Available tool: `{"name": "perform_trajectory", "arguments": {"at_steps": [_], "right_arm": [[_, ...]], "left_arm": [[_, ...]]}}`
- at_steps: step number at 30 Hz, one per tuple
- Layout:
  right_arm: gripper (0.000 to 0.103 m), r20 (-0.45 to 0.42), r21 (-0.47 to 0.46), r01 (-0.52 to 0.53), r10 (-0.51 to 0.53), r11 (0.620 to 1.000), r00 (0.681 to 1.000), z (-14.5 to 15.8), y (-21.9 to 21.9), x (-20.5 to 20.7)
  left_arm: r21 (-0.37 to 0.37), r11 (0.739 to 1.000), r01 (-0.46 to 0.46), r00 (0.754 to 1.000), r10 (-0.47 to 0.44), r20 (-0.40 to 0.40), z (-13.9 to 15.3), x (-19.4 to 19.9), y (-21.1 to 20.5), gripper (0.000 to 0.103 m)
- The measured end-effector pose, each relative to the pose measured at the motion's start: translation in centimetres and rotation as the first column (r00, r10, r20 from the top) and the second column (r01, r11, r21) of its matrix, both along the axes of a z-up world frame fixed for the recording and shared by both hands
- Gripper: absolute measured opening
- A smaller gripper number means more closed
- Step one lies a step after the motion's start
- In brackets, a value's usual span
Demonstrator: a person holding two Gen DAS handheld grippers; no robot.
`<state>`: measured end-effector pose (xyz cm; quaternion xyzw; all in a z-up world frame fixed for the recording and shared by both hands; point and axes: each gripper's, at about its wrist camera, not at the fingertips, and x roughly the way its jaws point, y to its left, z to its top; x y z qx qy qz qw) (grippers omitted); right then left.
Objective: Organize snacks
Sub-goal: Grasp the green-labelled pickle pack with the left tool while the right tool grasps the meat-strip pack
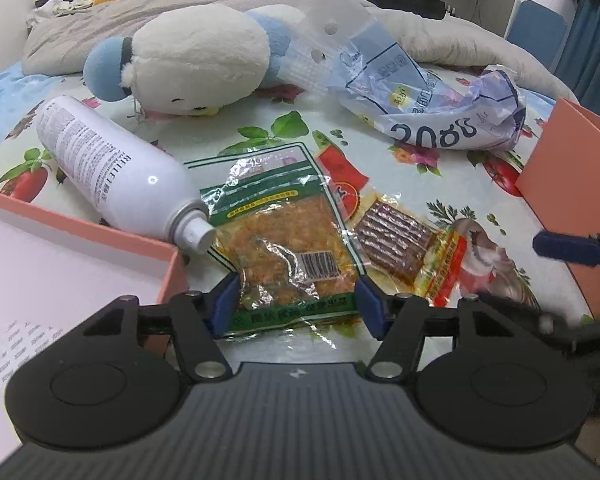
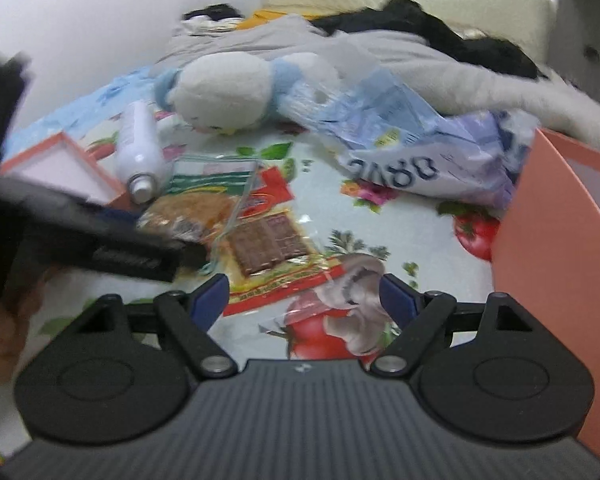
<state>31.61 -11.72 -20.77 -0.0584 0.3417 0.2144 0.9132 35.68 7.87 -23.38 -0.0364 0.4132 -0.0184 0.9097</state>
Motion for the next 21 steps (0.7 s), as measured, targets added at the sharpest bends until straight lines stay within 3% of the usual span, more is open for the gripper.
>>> {"name": "perform_trajectory", "arguments": {"at_steps": [10, 21], "right_arm": [[0.079, -0.042, 0.039, 0.023, -0.021, 0.999, 0.999, 0.4, 0.4, 2.3], [0.078, -0.098, -0.031, -0.106, 0.102, 0.994, 0.99, -1.4, 4.7, 4.8]], "left_arm": [[-0.052, 0.999, -0.016, 1.0, 0.016, 0.008, 0.9, -4.8, 0.6, 0.062], [-0.105, 0.994, -0.026, 0.999, 0.029, 0.023, 1.0, -8.9, 0.5, 0.061]]}}
